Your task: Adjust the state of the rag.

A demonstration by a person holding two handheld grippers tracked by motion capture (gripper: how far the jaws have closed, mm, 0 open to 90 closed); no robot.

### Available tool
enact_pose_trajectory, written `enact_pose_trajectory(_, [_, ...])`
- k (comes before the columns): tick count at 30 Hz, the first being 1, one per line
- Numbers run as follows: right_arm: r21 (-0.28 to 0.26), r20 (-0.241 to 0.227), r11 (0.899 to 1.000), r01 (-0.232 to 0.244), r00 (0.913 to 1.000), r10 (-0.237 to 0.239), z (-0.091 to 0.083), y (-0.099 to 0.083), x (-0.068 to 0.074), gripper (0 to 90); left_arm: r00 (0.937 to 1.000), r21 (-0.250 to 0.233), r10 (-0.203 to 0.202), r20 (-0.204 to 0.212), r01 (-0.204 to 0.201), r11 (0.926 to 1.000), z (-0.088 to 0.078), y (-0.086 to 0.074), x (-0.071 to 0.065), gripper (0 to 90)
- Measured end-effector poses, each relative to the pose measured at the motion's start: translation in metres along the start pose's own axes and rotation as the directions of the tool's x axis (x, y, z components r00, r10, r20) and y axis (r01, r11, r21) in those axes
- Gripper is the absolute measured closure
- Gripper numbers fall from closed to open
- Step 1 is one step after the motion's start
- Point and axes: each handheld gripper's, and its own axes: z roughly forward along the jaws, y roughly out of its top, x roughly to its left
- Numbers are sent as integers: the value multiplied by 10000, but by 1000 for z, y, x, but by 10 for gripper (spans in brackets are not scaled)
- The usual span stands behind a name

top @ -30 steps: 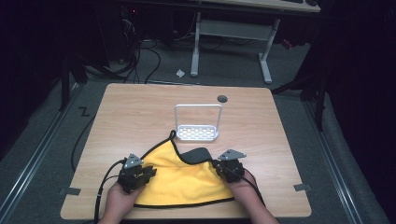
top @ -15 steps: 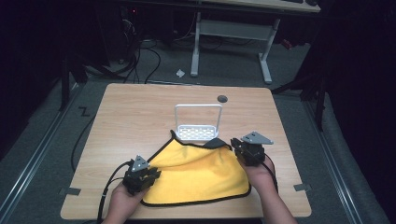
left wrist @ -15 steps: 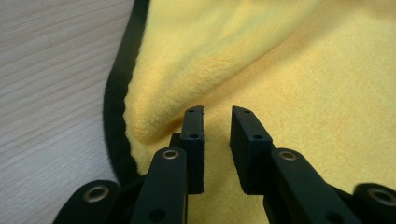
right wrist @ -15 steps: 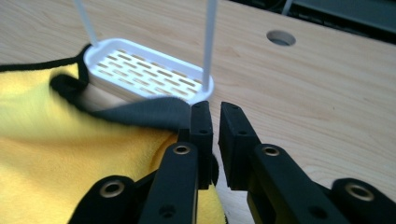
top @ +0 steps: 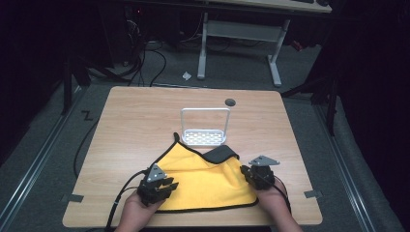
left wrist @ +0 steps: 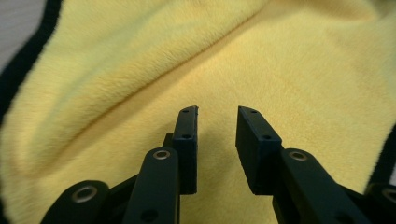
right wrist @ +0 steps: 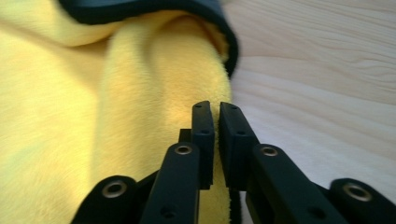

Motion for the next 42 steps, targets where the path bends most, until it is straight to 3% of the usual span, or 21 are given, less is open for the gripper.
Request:
enact_pose_trajectory(3, [-81, -328, 9996, 284, 9991, -287, -5, -2, 15, 873, 9999, -23, -77, -89, 76, 10000, -1, 0, 2, 705])
enact_pose_trajectory(4, [-156, -632, 9977, 665, 9957, -673, -8, -5, 32, 872, 9989, -6, -104, -454, 104, 9999, -3, -1, 8, 713])
enact_pose_trajectory(5, [-113, -786, 9968, 792, 9937, -799, -9, -7, 40, 868, 9979, -58, -95, -635, 92, 9999, -5, -2, 13, 719])
enact_pose_trajectory(8, [-105, -939, 9946, 1030, 9902, -1035, -9, -9, 51, 836, 9954, -142, -235, -933, 223, 9997, -8, -5, 23, 732])
enact_pose_trajectory(11, [-552, -845, 9946, 877, 9921, -922, -16, -6, 47, 780, 9900, -217, -467, -1330, 442, 9988, -12, -7, 35, 732])
enact_pose_trajectory(12, [-761, -522, 9961, 441, 9975, -481, -18, -4, 37, 767, 9883, -256, -569, -1418, 538, 9982, -13, -8, 38, 732])
enact_pose_trajectory(13, [-770, -351, 9967, 263, 9990, -291, -16, -3, 32, 756, 9853, -305, -785, -1515, 747, 9967, -15, -9, 42, 731])
enact_pose_trajectory(16, [-712, 14, 9975, 4, 10000, -3, -5, 0, 21, 746, 9832, -249, -774, -1656, 743, 9969, -16, -9, 41, 716])
enact_pose_trajectory(20, [-464, -33, 9989, -57, 10000, 55, 6, 5, 17, 739, 9907, -403, -549, -1249, 502, 9979, -22, -7, 26, 701])
enact_pose_trajectory(22, [-237, -396, 9996, -155, 9991, 145, 15, 7, 22, 727, 9952, -457, -369, -908, 329, 9984, -23, -8, 18, 696])
enact_pose_trajectory(24, [-101, -310, 9999, 47, 9995, -50, 21, 9, 27, 728, 9960, -76, 143, -884, -150, 9999, -17, -9, 8, 692])
enact_pose_trajectory(26, [-45, -343, 10000, 41, 9994, -42, 23, 9, 28, 726, 9965, -13, 131, -822, -133, 9999, -15, -9, 7, 692])
enact_pose_trajectory(27, [-25, -564, 10000, -33, 9984, 32, 25, 10, 28, 820, 9974, -4, 55, -719, -55, 10000, -12, -10, 8, 692])
enact_pose_trajectory(29, [-45, -437, 9999, 134, 9990, -136, 26, 10, 28, 871, 9975, 5, 27, -702, -26, 10000, -12, -10, 9, 692])
enact_pose_trajectory(34, [-711, 220, 9975, -27, 9997, 43, 7, 14, 15, 891, 9980, -52, -55, -624, 52, 10000, -13, -11, 11, 695])
enact_pose_trajectory(35, [-1133, 528, 9935, -107, 9985, 168, -7, 18, 6, 890, 9980, -57, -50, -623, 47, 10000, -13, -11, 11, 696])
enact_pose_trajectory(36, [-1133, 528, 9935, -107, 9985, 168, -7, 18, 6, 890, 9981, -58, -36, -618, 32, 10000, -13, -11, 11, 696])
enact_pose_trajectory(37, [-1541, 809, 9880, -88, 9965, 215, -19, 25, -3, 890, 9981, -104, -67, -618, 61, 9999, -12, -10, 11, 699])
enact_pose_trajectory(38, [-1541, 809, 9880, -88, 9965, 215, -19, 25, -3, 890, 9981, -104, -67, -618, 61, 9999, -12, -10, 11, 701])
enact_pose_trajectory(39, [-1890, 1117, 9820, 24, 9936, 191, -28, 34, -9, 888, 9981, -116, -51, -620, 44, 9999, -11, -10, 11, 703])
enact_pose_trajectory(42, [-2035, 1272, 9790, 121, 9918, 141, -31, 44, -15, 870, 9978, -126, -18, -660, 10, 9999, -11, -10, 12, 708])
